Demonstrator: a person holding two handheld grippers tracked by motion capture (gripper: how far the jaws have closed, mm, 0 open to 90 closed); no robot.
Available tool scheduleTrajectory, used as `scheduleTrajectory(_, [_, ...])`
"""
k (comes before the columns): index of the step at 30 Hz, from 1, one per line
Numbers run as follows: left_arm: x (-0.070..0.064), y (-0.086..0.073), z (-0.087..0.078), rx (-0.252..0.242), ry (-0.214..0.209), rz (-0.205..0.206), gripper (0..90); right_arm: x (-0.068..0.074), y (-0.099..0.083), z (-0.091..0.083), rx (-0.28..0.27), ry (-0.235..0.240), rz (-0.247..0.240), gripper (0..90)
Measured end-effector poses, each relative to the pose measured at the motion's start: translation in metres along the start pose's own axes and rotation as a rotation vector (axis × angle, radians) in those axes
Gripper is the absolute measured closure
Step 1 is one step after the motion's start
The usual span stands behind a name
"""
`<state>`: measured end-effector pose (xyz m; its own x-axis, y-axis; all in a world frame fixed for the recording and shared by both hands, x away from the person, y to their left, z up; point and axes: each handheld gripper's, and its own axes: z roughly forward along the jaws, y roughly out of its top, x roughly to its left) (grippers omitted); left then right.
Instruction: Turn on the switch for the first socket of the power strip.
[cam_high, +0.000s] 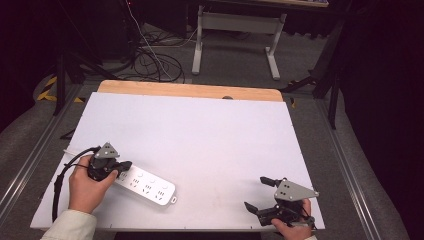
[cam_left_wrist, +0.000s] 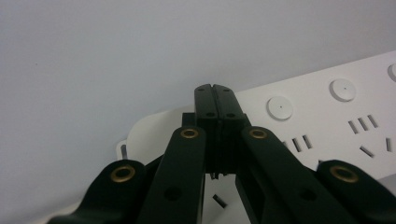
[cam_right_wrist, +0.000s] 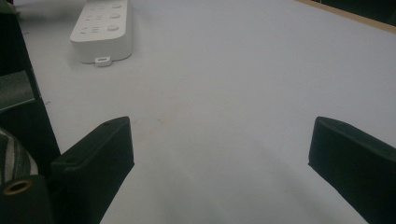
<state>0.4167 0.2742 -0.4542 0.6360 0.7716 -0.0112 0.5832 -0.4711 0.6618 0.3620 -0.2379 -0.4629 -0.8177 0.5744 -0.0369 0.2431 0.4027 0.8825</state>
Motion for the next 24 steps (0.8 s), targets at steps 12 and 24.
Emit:
scheduleTrajectory(12, [-0.0012,-0.0015,0.0013,-0.009,0.000,0.002,90.0,0.0003,0.0000,0.0001,-0.001,0.003,-0.003,7.1])
scheduleTrajectory(24, [-0.0031,-0.0023,0.0016,-0.006,0.025,0.025,90.0,0.0005,0.0000,0.0004,0.000,0.006,-0.004,7.1])
